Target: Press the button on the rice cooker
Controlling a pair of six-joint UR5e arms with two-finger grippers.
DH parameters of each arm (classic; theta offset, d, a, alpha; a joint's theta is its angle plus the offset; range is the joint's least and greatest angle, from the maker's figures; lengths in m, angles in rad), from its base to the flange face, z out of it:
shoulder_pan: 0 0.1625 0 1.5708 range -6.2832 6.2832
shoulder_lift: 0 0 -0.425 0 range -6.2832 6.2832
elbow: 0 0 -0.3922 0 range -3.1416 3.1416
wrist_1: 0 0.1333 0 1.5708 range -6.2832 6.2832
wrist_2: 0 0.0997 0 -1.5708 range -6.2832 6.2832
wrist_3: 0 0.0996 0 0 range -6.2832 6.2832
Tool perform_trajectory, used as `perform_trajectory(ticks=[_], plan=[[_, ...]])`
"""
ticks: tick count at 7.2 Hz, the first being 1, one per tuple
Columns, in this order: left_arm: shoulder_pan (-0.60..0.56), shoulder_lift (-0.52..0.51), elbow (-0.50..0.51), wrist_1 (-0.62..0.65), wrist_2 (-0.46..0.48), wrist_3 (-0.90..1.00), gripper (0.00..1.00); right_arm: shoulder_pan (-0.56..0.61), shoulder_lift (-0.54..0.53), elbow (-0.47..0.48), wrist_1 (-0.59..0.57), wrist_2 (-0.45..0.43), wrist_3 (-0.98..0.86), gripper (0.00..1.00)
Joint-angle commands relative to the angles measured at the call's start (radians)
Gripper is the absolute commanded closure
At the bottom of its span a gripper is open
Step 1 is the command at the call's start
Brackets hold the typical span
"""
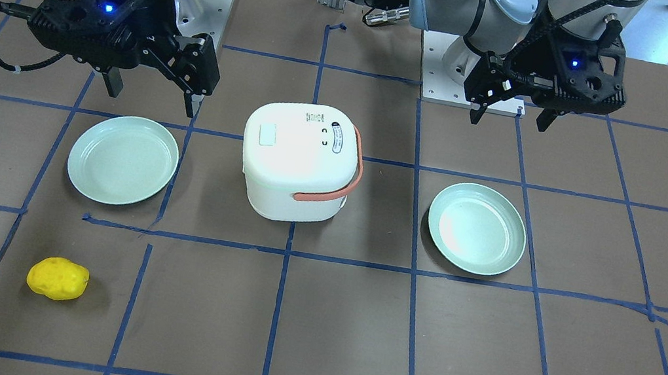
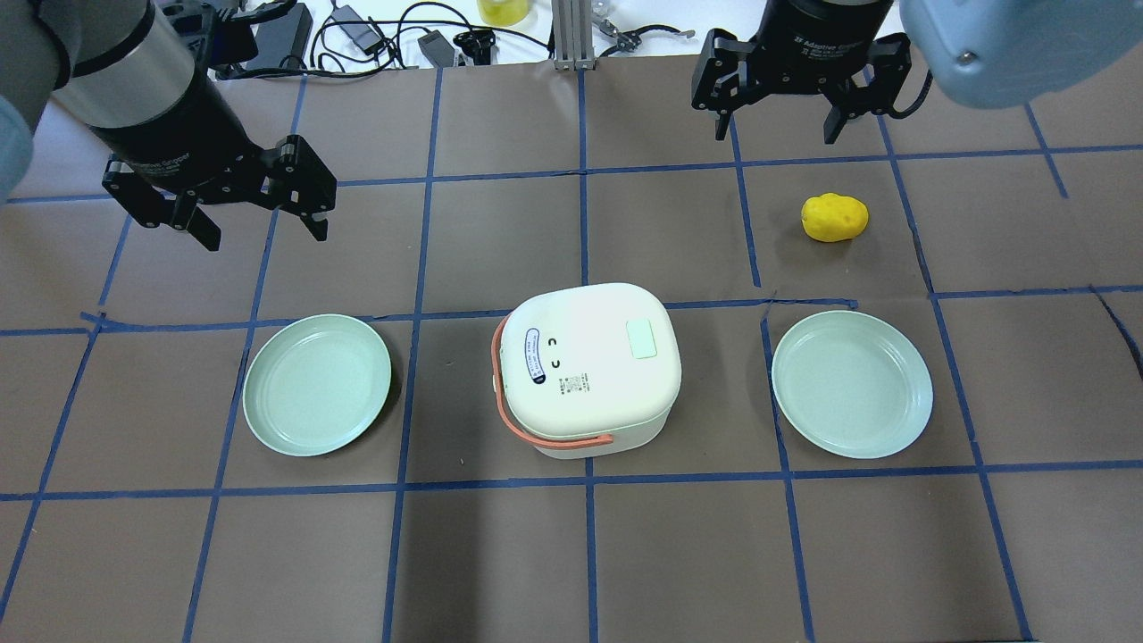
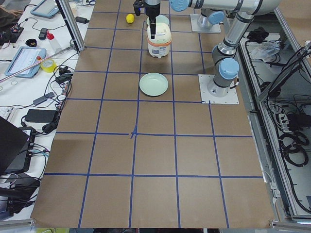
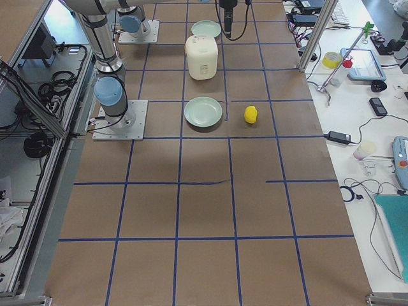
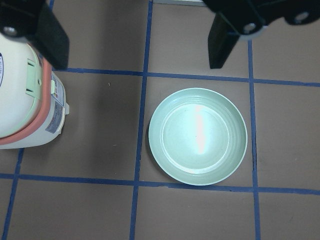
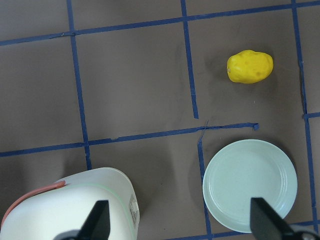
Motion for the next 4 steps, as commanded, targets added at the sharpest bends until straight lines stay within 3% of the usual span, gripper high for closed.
perform_trajectory(ticks=[1,4], plan=[[0.000,0.000,0.000,0.000,0.000,0.000,0.00,0.000,-0.002,0.000,0.000,-0.003,0.000,0.00],[0.000,0.000,0.000,0.000,0.000,0.000,0.00,0.000,-0.002,0.000,0.003,0.001,-0.002,0.00]])
